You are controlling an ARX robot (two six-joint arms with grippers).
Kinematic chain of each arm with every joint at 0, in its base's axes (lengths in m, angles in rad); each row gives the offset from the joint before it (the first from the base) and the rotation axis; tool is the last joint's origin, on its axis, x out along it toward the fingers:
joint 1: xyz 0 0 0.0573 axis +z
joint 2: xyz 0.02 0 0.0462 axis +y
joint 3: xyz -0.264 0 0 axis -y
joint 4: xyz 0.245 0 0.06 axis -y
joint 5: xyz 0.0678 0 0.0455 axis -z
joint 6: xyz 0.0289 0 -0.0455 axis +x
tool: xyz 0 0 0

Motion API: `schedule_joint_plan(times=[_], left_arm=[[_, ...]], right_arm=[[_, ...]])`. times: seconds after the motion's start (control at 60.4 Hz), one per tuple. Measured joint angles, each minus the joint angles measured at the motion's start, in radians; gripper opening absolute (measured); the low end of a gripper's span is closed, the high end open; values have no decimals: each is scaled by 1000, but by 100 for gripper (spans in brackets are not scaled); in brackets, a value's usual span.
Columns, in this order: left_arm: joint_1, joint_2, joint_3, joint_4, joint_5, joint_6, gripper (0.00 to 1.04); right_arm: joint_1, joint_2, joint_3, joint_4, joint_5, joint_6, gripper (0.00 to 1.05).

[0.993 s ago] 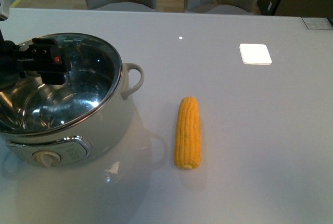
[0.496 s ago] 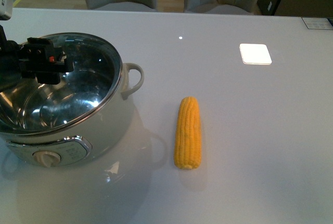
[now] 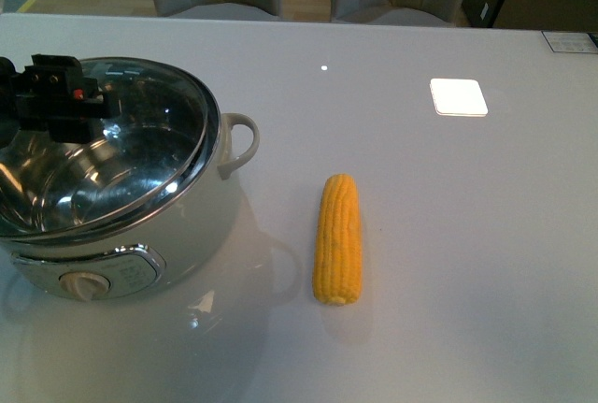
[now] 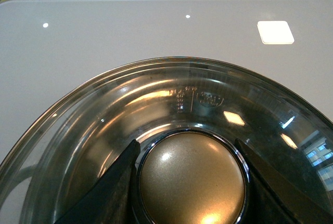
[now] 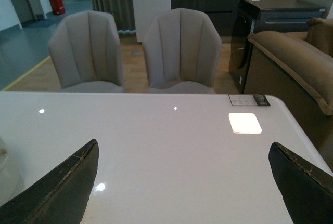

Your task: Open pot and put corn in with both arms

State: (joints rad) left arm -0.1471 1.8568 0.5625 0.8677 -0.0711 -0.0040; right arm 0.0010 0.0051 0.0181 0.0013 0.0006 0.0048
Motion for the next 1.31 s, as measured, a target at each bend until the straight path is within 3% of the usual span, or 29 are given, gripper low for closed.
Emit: schedule_joint_plan(times=[0.281, 0.513, 0.695, 0.976, 1.307], left_arm=[[26, -113, 15, -71, 11, 1, 45], [113, -192, 24, -110, 43, 12, 45], [220, -216, 25, -115, 76, 22, 45], [502, -130, 26, -32, 139, 60, 45], [636, 90, 76, 100, 149, 86, 45]], right_arm=[[0, 0, 0, 0, 0, 0, 96], [0, 0, 0, 0, 0, 0, 96], [0, 0, 0, 0, 0, 0, 96], [0, 0, 0, 0, 0, 0, 96], [0, 0, 0, 0, 0, 0, 96]])
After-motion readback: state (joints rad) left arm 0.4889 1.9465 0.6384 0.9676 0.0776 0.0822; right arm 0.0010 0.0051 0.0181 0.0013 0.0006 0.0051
